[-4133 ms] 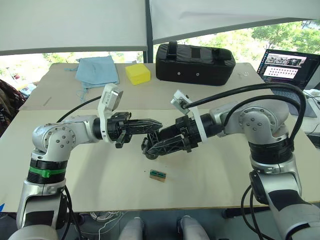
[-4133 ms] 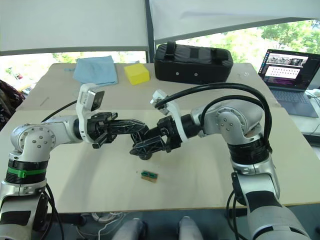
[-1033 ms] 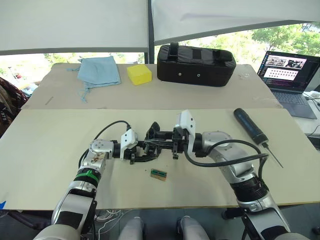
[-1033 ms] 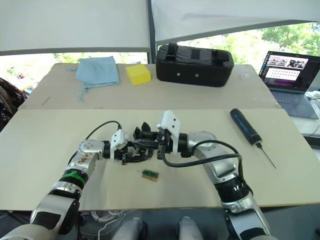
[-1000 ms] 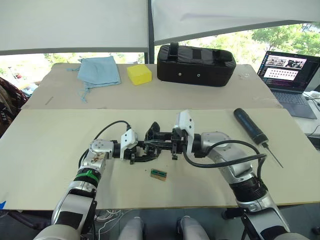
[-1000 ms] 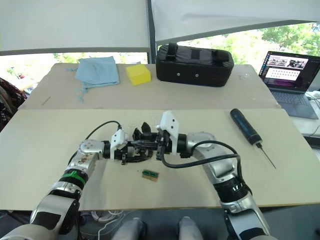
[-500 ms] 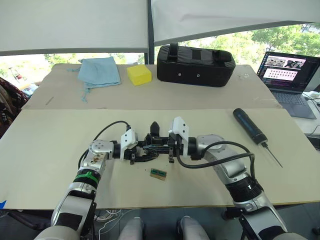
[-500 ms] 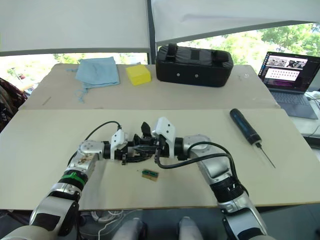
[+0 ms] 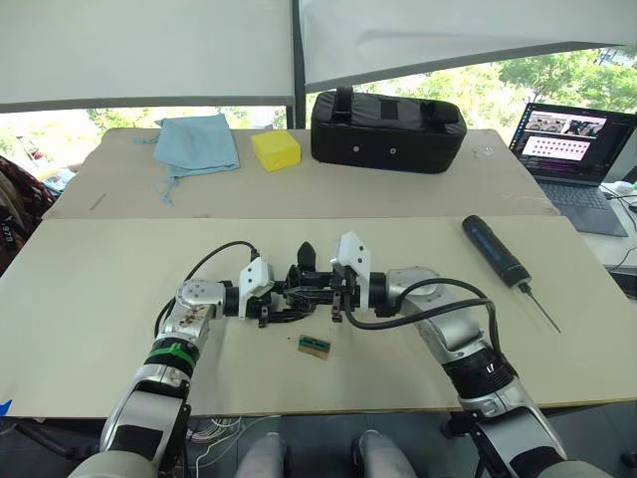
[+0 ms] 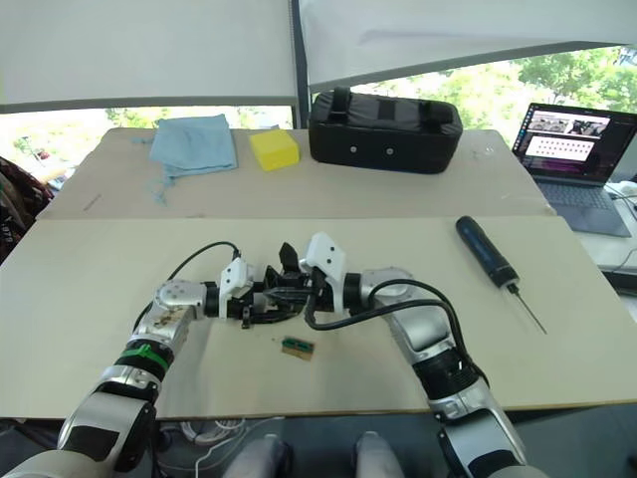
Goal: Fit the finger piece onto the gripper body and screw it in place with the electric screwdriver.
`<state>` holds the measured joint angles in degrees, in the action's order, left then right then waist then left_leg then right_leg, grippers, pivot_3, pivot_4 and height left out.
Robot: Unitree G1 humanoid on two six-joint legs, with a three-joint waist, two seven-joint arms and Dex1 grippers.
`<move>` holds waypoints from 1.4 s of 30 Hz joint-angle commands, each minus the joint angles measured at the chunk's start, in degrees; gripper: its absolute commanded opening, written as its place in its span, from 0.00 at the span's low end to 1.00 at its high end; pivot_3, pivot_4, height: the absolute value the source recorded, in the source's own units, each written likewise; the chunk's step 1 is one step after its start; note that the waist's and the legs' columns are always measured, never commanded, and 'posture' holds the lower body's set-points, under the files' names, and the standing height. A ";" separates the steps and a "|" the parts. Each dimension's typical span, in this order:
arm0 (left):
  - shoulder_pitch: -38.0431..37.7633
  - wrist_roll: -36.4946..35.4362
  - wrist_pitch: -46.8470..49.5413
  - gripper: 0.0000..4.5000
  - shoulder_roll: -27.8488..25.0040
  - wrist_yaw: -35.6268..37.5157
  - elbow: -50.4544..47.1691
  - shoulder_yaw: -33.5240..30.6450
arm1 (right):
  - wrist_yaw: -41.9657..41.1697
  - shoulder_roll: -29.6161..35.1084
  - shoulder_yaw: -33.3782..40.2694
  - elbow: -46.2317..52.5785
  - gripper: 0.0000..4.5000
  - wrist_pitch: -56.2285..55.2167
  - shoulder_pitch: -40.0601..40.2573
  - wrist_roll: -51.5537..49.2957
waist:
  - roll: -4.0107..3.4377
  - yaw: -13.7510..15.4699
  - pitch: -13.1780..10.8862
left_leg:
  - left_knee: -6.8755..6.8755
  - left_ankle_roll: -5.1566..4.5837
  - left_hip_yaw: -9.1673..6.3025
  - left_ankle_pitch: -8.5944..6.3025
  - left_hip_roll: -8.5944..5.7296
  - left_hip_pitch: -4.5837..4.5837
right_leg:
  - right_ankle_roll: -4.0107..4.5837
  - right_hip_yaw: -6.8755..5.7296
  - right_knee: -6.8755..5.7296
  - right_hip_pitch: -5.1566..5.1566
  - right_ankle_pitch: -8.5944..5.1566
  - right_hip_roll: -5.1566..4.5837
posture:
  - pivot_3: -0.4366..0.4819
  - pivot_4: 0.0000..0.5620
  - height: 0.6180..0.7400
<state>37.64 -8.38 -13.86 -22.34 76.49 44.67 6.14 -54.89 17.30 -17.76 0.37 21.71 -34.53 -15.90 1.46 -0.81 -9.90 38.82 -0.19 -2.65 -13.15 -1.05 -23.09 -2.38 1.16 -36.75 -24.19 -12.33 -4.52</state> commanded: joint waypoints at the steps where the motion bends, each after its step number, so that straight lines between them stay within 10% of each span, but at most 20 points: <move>1: -1.04 0.77 0.32 0.51 -0.19 0.33 -0.79 0.92 | -0.30 0.77 -1.00 -0.02 0.09 2.47 0.12 0.80 | 0.00 0.01 0.01 | 0.00 0.00 -0.01 0.00 0.00 0.01 | 0.00 0.00 0.00 0.01 0.00 0.00 | 0.48 0.27 1.00; 42: -1.98 0.34 0.58 0.51 -0.59 -0.19 -1.45 0.81 | 1.37 2.46 -3.98 -2.25 0.09 8.52 1.30 2.77 | -0.15 -0.04 0.63 | -0.08 0.00 -0.13 -0.01 0.01 0.29 | 0.02 0.03 0.03 0.23 -0.03 0.00 | 0.48 0.27 1.00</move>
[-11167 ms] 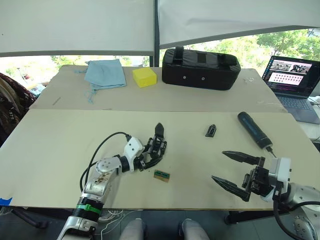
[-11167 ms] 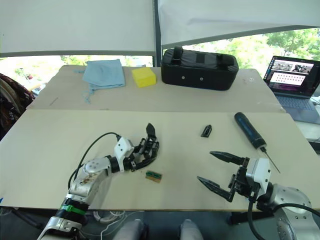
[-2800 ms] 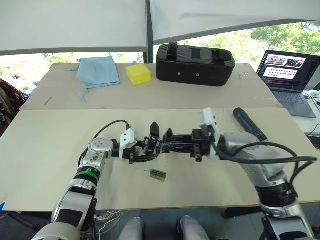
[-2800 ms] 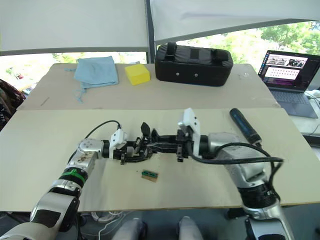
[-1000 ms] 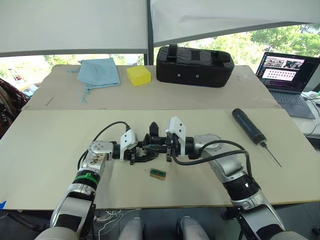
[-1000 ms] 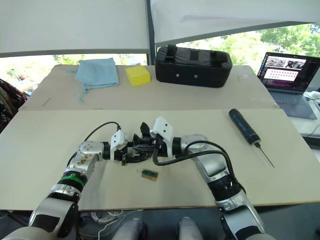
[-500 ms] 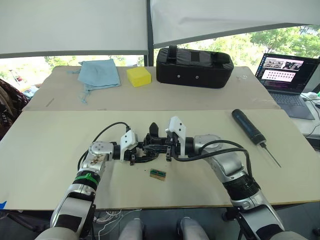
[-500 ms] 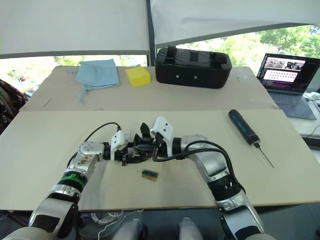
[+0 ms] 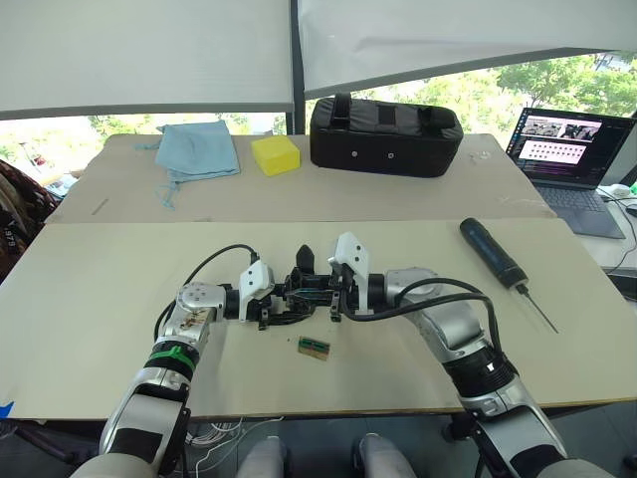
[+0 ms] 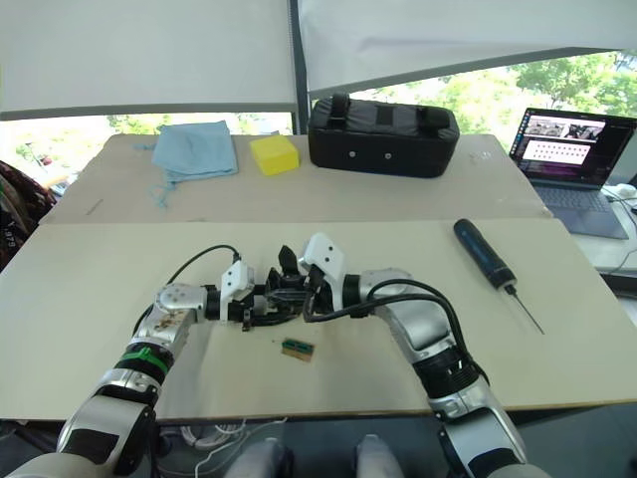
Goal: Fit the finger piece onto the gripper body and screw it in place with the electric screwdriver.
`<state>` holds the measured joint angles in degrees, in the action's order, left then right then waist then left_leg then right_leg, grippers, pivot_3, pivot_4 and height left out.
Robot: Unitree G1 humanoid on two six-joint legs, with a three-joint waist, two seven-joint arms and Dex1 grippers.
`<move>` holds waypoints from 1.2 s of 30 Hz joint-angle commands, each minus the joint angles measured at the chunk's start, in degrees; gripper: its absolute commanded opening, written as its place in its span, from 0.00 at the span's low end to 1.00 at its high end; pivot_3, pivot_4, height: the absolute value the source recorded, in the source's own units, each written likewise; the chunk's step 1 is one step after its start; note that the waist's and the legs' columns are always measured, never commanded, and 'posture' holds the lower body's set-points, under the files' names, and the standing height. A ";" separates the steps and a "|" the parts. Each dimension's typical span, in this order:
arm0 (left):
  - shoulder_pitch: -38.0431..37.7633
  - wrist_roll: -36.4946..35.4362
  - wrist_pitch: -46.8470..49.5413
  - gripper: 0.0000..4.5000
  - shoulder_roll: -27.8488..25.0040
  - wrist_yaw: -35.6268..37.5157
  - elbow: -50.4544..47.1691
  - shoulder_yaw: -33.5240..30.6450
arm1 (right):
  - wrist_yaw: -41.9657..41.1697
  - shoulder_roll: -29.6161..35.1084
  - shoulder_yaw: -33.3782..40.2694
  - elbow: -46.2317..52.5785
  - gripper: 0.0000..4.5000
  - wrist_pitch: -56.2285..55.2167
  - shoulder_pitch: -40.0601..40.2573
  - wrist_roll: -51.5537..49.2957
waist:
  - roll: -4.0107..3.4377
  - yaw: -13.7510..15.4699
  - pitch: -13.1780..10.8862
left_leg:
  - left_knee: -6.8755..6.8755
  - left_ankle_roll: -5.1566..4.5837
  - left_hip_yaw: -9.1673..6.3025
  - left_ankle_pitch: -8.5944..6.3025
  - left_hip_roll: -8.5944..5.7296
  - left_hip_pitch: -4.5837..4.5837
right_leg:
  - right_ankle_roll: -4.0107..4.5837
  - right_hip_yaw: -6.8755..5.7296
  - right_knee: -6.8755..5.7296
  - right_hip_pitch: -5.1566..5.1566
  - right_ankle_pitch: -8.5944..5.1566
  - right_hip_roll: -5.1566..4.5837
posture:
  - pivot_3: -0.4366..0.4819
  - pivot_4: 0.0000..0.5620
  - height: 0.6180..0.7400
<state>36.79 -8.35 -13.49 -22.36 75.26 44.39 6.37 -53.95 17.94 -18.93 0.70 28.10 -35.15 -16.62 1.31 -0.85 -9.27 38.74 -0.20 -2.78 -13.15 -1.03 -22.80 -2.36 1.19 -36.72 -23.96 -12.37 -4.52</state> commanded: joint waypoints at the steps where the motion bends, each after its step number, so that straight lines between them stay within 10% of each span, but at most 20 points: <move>1: -1.17 0.36 0.23 0.51 -0.56 0.94 -1.19 0.60 | 0.50 1.75 -2.62 -2.19 0.09 2.28 1.52 3.28 | 0.00 -0.01 0.00 | 0.00 0.00 0.00 0.00 0.00 0.00 | 0.00 0.00 0.00 0.00 0.00 0.00 | 0.48 0.27 1.00; 16: -1.54 0.62 0.01 0.51 -0.11 0.01 -1.10 0.73 | -2.44 0.48 -0.21 0.14 0.09 -0.05 0.18 -0.22 | 0.00 -0.01 0.00 | -0.01 0.00 -0.02 0.00 0.01 -0.02 | 0.01 0.00 0.00 -0.03 -0.01 0.01 | 0.48 0.27 1.00; 27: -1.74 0.64 -0.29 0.51 -0.13 -0.59 -0.87 0.55 | -2.70 -2.36 3.02 0.68 1.00 -10.10 -0.27 -0.81 | 0.01 0.00 -0.03 | -0.01 0.00 -0.02 0.00 0.01 -0.13 | 0.01 0.02 -0.01 -0.15 -0.01 0.02 | 0.48 0.27 1.00; 34: -2.09 -0.33 0.44 0.51 -0.18 -0.83 -1.05 -0.35 | -3.91 -3.57 5.71 0.61 1.00 -13.12 -0.32 -3.27 | 0.01 -0.02 -0.03 | -0.01 0.00 -0.03 0.00 0.01 -0.12 | 0.01 0.02 -0.01 -0.15 0.00 0.03 | 0.48 0.27 1.00; 36: -2.14 -0.48 0.30 0.74 -0.18 -1.59 -1.32 -0.65 | -4.33 -4.00 7.22 0.81 1.00 -13.97 -0.61 -4.56 | 0.01 -0.03 -0.04 | -0.01 0.00 -0.04 0.00 0.01 -0.13 | 0.01 0.02 -0.01 -0.16 0.00 0.02 | 0.48 0.27 1.00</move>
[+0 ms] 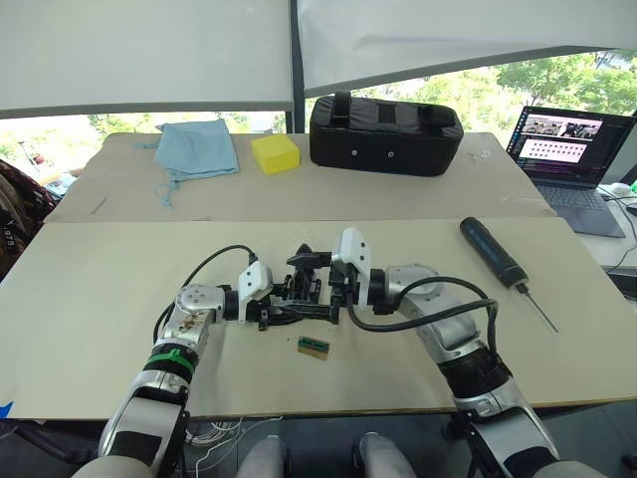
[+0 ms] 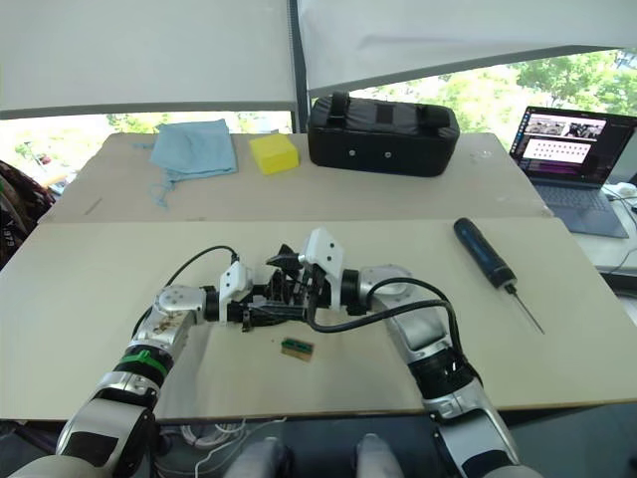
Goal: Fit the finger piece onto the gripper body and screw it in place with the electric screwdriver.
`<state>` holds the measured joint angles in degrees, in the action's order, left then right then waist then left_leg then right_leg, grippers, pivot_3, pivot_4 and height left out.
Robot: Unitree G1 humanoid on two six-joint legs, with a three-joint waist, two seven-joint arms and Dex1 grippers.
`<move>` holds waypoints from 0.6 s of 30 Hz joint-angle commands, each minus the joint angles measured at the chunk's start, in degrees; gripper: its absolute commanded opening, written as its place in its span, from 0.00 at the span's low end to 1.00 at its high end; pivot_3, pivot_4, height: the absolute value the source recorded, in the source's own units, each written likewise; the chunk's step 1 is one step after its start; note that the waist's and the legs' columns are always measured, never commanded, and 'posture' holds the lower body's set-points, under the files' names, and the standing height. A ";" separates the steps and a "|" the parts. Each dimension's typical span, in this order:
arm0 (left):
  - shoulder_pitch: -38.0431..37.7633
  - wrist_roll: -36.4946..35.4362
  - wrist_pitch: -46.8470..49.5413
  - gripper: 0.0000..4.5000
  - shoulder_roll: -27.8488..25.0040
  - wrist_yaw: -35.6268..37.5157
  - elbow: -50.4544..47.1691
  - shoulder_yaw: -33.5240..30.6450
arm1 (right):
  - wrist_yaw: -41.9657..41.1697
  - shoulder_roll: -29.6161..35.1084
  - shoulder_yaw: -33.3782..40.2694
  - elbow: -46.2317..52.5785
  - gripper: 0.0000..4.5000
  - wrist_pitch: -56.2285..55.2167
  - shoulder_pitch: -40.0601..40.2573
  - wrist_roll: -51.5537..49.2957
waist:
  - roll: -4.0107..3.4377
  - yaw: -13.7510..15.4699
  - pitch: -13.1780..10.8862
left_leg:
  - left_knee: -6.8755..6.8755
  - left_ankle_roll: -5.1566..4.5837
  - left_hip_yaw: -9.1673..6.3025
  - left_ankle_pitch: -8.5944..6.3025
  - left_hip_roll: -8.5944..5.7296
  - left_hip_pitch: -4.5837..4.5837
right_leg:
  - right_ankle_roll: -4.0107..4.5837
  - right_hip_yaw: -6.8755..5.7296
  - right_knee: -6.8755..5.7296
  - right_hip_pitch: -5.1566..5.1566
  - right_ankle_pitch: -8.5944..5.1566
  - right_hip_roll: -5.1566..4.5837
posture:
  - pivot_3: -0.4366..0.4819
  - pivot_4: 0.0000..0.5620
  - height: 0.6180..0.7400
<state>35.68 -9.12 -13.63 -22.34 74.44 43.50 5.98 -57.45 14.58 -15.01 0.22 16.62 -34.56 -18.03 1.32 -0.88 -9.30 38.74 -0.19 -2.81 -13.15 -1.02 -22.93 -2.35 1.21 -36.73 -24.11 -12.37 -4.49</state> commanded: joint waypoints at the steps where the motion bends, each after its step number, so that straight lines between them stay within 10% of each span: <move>1: -1.02 0.19 0.34 0.84 -0.15 -1.34 -0.52 -0.49 | -1.23 -0.68 3.98 1.45 1.00 -2.75 -1.38 -3.93 | 0.00 0.00 0.00 | 0.00 0.00 -0.01 0.00 0.00 0.01 | 0.00 0.00 0.00 0.00 0.00 0.00 | 0.48 0.27 1.00; 3: -1.02 -0.23 0.41 0.99 -0.17 -1.82 -0.54 -0.94 | -1.82 -0.59 4.91 1.65 1.00 -3.24 -1.66 -4.77 | 0.00 0.00 0.00 | 0.00 0.00 -0.03 0.00 0.01 0.01 | 0.00 0.00 -0.01 0.00 0.00 0.00 | 0.48 0.27 1.00; 18: -20.62 -16.04 13.86 0.99 -18.25 4.47 -28.60 -14.21 | 0.78 20.11 26.19 15.97 1.00 4.86 13.73 -13.89 | -0.04 -0.37 -0.18 | -0.45 0.01 -0.06 0.00 0.14 0.04 | 0.10 0.11 0.20 -0.13 -0.06 -0.09 | 0.48 0.27 1.00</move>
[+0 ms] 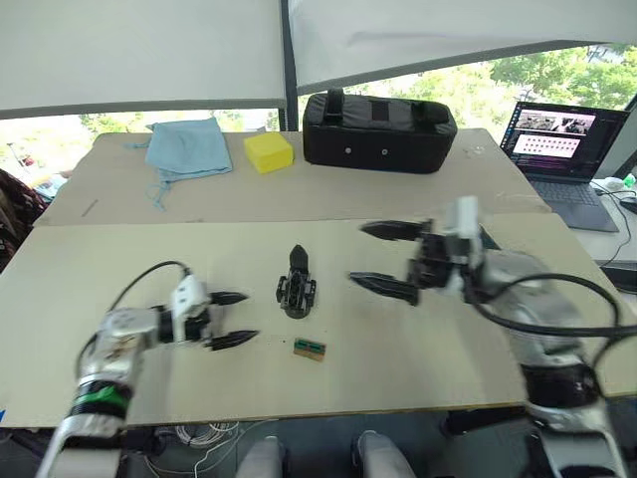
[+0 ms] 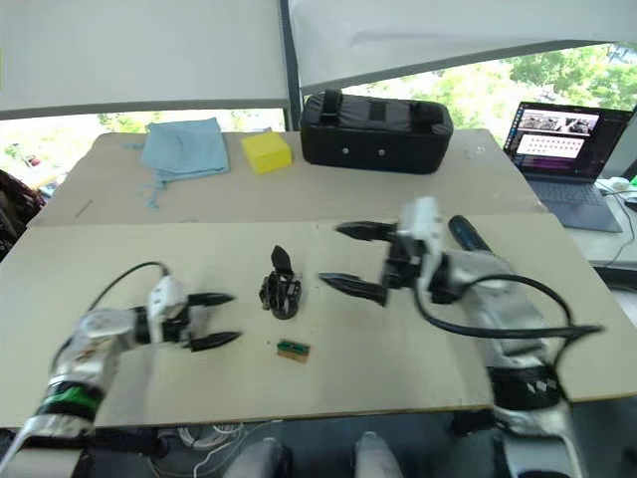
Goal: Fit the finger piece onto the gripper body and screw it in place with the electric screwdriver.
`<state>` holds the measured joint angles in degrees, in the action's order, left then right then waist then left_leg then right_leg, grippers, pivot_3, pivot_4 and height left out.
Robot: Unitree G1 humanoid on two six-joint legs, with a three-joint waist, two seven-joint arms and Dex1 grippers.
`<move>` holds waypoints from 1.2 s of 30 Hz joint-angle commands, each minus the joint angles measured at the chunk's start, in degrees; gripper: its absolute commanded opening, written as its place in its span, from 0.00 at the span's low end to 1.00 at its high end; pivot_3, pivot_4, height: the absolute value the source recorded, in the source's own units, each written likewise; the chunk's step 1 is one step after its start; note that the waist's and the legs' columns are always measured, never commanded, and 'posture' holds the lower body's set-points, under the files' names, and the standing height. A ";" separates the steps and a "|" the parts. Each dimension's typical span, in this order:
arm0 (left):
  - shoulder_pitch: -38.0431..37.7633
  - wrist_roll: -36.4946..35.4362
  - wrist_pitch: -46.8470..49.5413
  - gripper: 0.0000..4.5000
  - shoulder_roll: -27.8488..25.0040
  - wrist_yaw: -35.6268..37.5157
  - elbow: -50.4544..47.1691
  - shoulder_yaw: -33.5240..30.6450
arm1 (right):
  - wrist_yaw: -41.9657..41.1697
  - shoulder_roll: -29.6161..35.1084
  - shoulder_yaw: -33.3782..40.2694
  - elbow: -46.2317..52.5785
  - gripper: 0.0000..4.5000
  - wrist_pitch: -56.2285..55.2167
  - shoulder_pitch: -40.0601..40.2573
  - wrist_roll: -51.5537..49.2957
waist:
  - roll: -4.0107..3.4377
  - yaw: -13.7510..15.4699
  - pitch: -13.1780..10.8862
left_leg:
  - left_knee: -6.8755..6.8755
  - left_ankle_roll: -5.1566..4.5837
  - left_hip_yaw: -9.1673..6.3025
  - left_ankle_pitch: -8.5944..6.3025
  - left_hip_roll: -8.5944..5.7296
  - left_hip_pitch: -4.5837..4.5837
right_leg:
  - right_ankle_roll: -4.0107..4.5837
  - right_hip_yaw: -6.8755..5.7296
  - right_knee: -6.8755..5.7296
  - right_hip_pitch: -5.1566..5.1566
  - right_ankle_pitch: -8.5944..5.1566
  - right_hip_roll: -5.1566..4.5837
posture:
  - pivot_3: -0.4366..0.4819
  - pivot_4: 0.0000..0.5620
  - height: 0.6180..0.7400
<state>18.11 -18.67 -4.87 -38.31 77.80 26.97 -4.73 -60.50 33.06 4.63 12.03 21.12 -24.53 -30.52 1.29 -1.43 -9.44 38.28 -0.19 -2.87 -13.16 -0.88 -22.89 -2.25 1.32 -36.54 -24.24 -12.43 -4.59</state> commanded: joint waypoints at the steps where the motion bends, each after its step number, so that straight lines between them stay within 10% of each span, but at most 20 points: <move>1: -4.95 -8.33 6.90 0.99 -3.56 1.20 -15.46 -5.01 | 6.23 1.98 10.03 4.80 1.00 0.70 6.19 -1.87 | 0.00 0.48 -0.06 | 0.00 0.00 0.01 0.00 0.00 -0.01 | -0.01 0.01 0.00 -0.01 0.00 -0.03 | 0.48 0.27 1.00; 17: -14.45 -19.36 19.38 0.99 -6.15 -6.47 -35.99 -14.59 | 12.47 0.54 34.47 -0.53 1.00 -14.42 42.26 4.01 | -0.07 0.74 -0.11 | -0.08 -0.01 0.49 0.00 0.26 0.10 | -0.53 0.35 0.40 0.22 -0.29 0.09 | 0.48 0.27 1.00; 25: -16.13 -21.78 21.79 0.99 -5.93 -8.80 -42.01 -15.20 | 15.79 8.71 29.82 -5.57 1.00 -2.79 28.73 1.33 | -0.04 0.20 -0.13 | -0.37 0.00 1.55 0.00 0.64 0.52 | -0.44 1.02 0.40 0.19 -0.22 0.37 | 0.48 0.27 1.00; 36: -14.36 -23.01 23.03 0.99 -4.78 -10.25 -45.56 -11.87 | 9.39 20.25 2.71 -46.78 1.00 2.64 -11.18 18.31 | 0.07 0.43 -0.20 | -0.37 -0.05 1.91 -0.03 0.69 0.48 | 0.03 1.10 0.53 0.12 0.11 0.64 | 0.48 0.27 1.00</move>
<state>3.56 -40.73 17.80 -43.10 67.73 -16.95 -16.40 -50.02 52.75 8.96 -30.07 26.64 -32.10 -15.02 1.35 -1.00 -9.63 37.91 -0.24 -0.92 -13.19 -0.21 -22.43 -2.21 2.43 -36.00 -24.15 -12.32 -3.95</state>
